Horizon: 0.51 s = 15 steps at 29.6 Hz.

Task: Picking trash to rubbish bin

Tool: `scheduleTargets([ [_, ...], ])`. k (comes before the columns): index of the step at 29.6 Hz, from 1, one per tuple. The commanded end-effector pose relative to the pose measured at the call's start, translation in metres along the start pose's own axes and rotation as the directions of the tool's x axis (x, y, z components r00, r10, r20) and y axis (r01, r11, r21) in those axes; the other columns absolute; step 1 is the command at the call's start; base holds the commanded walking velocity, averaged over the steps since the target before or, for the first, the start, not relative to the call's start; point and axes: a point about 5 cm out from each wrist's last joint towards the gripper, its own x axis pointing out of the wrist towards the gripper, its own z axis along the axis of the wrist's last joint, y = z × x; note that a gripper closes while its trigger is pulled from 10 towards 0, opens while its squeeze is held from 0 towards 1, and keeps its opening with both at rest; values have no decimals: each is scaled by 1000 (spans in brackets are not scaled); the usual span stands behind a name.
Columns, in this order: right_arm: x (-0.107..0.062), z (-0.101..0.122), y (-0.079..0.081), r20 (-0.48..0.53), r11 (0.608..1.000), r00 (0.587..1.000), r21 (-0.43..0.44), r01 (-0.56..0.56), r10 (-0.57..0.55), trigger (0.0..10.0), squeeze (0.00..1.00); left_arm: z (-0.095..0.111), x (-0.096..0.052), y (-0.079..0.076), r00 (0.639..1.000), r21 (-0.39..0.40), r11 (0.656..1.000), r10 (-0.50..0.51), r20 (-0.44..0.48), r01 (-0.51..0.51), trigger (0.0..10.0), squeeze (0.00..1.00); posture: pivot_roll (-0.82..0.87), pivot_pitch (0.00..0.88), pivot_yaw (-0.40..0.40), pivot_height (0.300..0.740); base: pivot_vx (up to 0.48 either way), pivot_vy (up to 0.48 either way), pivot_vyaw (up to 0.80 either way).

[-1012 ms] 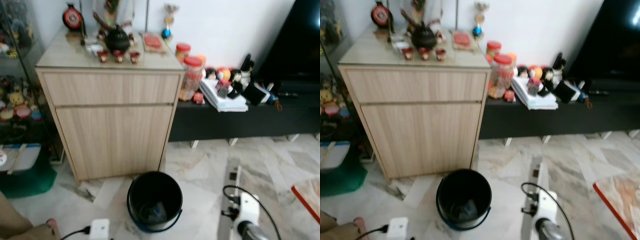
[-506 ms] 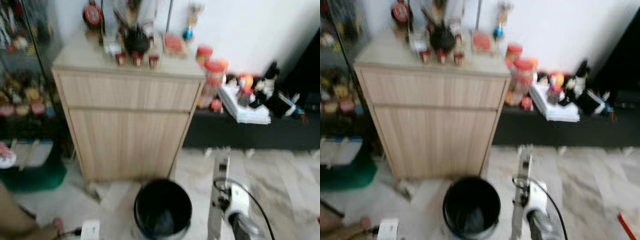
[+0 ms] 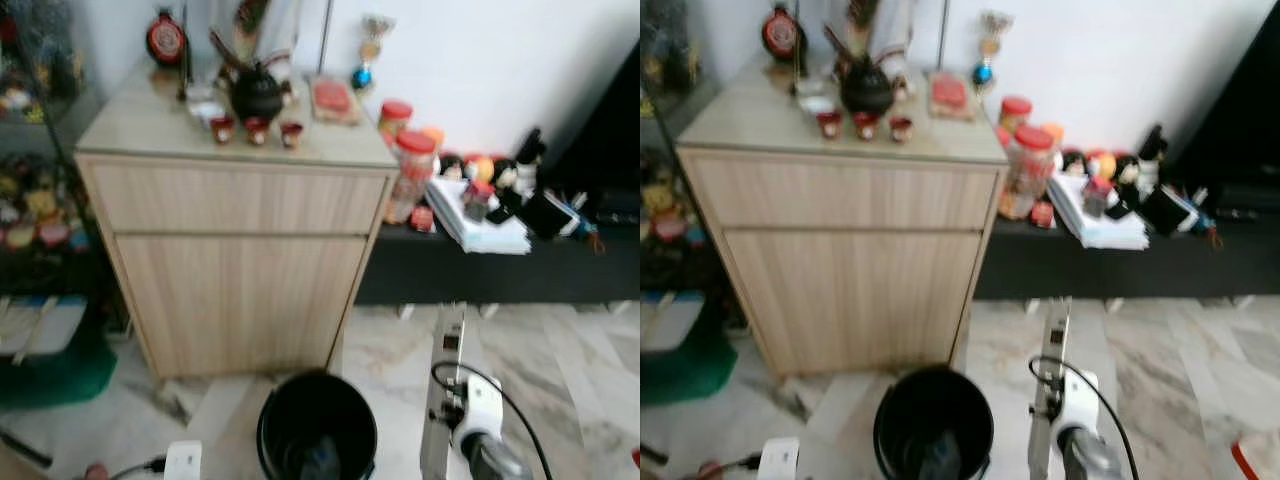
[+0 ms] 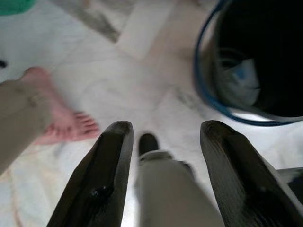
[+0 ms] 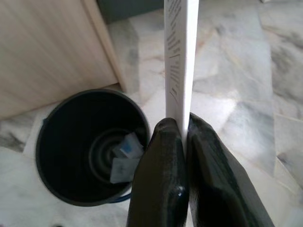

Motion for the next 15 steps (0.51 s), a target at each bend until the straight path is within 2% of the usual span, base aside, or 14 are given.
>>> scheduleTargets([
  [1,1,7,-2,20,1000,1000,4,7,-8,10000,0,-5,-1,-2,1000,5,1000,-6,-20,6,10000,0,-53,0,-171,740,296,0,0],
  [7,2,10,-1,27,1000,1000,0,4,-4,10000,0,-5,-1,-2,1000,5,1000,-6,-20,6,10000,0,-56,0,-171,740,301,0,0],
  [15,5,26,4,69,1000,997,-10,-19,19,10000,0,-5,-1,-3,1000,4,1000,-7,-20,7,10000,0,-57,0,-172,740,303,0,0],
])
